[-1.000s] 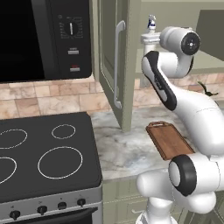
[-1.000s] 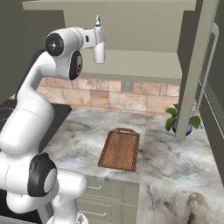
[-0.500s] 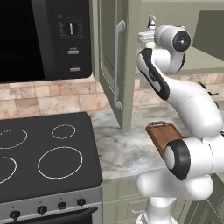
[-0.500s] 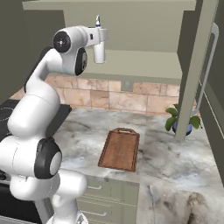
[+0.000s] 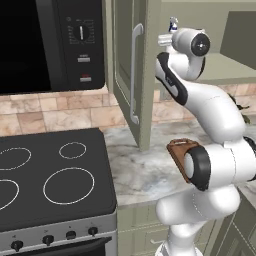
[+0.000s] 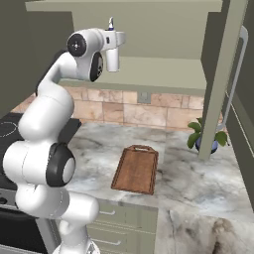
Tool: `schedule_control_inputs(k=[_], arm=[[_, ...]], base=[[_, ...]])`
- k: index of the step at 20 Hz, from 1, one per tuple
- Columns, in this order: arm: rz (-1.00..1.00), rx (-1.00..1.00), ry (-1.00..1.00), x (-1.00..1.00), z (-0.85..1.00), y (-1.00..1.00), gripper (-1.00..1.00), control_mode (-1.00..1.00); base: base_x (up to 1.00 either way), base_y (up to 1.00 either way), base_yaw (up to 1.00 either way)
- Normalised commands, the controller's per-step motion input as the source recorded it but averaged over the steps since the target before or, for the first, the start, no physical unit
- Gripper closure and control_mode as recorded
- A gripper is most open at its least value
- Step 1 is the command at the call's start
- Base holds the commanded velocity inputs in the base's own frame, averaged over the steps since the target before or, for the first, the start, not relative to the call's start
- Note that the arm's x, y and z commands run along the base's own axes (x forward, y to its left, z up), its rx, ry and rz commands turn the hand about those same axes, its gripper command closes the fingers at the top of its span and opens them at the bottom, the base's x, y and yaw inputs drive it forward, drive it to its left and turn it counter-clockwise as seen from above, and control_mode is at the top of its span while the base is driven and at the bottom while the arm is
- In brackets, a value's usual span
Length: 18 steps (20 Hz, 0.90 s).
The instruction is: Grab the spray bottle from the cabinet, then place it next to the cutting board for sanitizing. Then grab the dish brush from the countertop next to the sink and place it next to the cutting board.
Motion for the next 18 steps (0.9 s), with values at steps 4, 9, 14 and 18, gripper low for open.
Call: schedule_control_inputs(k=[4,9,14,18], arm=[[0.0,0.02,0.0,0.31,0.0,-0.01,-1.0,-1.0],[0.0,0.03,0.0,0.23,0.0,-0.07,-1.0,-1.0],[0.0,0.04,0.0,0.17,0.0,-0.12,-1.0,-1.0],[0.0,0.02,0.0,0.07,-0.06,-0.01,1.0,-1.0]], base=[[0.0,0.0,0.0],[0.0,0.0,0.0],[0.0,0.0,0.0],[0.0,0.0,0.0]])
